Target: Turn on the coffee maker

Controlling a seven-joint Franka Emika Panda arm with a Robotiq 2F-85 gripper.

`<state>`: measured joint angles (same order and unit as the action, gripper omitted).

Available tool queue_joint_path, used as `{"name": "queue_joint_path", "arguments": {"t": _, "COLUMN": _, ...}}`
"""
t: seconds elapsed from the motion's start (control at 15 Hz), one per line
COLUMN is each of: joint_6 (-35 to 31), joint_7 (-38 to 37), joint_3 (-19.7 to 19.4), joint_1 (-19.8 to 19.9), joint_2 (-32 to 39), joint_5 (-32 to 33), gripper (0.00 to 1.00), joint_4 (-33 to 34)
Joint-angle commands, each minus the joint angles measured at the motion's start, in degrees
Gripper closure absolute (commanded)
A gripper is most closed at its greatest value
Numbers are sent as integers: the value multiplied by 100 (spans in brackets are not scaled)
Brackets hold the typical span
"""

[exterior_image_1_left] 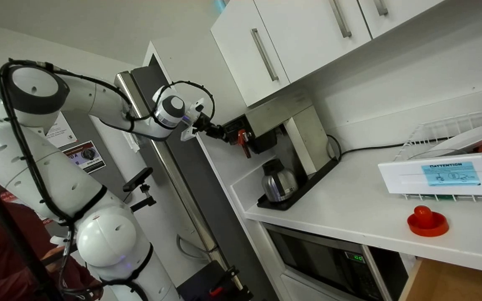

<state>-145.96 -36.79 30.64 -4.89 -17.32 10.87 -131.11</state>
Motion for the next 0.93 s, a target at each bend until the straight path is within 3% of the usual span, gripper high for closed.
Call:
{"name": "queue_joint_path", "arguments": {"t": 0.0, "joint_6": 41, "joint_7": -289, "joint_3": -37, "joint_1": -47, "joint_2": 327, "joint_5": 288, "gripper": 100, "joint_4": 311}}
{"name": "queue_joint_path", "arguments": {"t": 0.87, "joint_6": -86, "joint_7": -1020, "joint_3": -98, "joint_1": -96, "joint_2": 531, "joint_5": 1442, "gripper": 100, "joint_4": 495}}
